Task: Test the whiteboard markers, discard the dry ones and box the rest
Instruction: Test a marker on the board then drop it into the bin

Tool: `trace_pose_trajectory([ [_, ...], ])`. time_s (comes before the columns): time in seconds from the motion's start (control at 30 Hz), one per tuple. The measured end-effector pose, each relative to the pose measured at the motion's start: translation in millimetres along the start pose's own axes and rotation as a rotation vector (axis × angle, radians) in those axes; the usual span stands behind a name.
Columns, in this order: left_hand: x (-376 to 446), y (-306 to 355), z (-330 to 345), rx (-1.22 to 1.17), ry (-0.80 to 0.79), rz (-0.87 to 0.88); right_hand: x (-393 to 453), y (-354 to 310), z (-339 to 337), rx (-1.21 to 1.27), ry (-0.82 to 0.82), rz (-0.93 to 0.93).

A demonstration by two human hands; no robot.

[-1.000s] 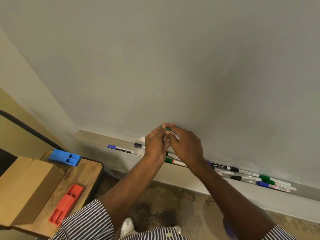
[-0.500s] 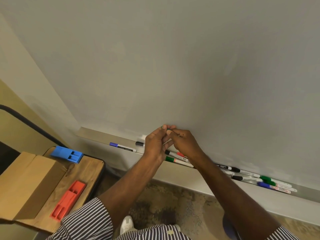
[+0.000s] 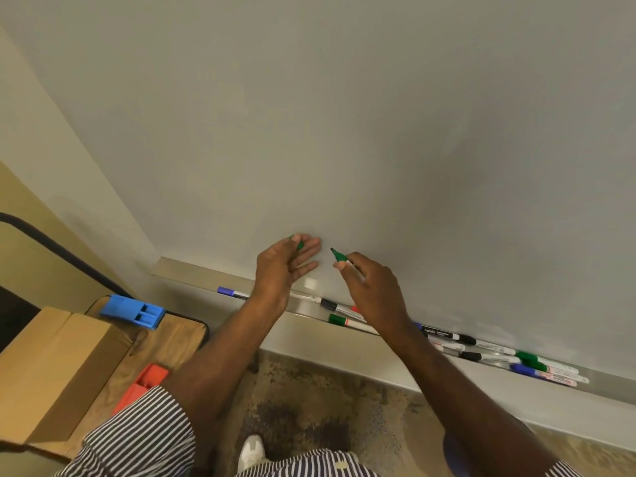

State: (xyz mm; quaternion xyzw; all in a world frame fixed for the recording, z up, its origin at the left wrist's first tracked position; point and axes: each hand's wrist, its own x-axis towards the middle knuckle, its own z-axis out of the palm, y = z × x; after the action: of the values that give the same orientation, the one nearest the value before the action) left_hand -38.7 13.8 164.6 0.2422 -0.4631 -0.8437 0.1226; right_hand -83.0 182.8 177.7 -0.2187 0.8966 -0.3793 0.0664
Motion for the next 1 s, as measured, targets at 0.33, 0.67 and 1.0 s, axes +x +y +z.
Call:
trace_pose_trajectory([
  [0.33, -11, 54, 35, 0.186, -0.023, 0.290, 19, -22, -51, 0.560, 0.110, -0.329],
  [0.67, -28, 160, 105, 0.362, -0.222, 1.019, 35, -97, -151, 0.620, 0.122, -0.716],
  [1.0, -40, 274, 171, 0.687, -0.194, 1.823, 57, -165, -236, 0.601, 0.370, -0.927],
])
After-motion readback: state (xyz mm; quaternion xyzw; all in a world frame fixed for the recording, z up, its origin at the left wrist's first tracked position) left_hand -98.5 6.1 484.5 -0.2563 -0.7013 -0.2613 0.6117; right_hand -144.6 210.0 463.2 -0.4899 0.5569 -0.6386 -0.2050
